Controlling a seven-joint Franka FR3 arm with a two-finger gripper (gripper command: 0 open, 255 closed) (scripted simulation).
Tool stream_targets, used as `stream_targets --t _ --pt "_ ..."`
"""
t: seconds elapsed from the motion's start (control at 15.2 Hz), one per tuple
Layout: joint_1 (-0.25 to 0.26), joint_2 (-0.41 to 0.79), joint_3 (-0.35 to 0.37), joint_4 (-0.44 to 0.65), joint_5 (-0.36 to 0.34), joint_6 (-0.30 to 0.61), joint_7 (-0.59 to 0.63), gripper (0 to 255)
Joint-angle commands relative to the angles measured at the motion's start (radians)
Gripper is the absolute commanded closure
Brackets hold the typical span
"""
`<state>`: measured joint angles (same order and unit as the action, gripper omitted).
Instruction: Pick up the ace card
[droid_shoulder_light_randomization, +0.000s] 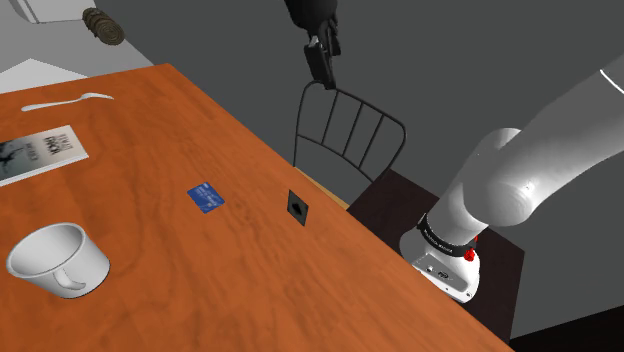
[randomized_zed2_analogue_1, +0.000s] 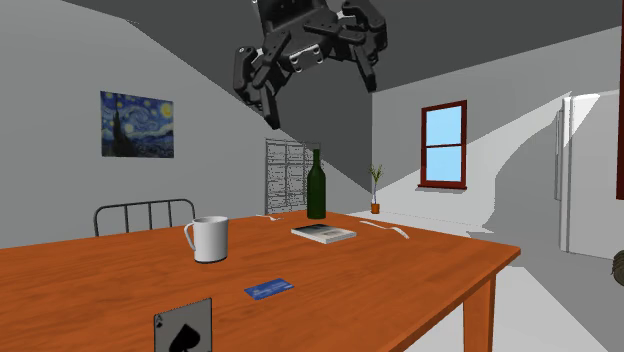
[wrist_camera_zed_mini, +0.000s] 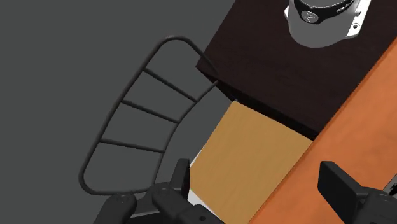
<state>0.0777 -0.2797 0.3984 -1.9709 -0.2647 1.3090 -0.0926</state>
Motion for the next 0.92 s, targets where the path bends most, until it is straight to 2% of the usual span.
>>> stream_targets --t 0.0,0.4,0.86 --pt "0.023 0.114 0.063 0.053 -0.054 -0.054 0.012 0" --pt "0.138 0.434 0.195 0.17 -0.208 -0.231 0.044 0" --pt "0.316 0.751 0.252 0.212 -0.336 -0.403 0.031 0"
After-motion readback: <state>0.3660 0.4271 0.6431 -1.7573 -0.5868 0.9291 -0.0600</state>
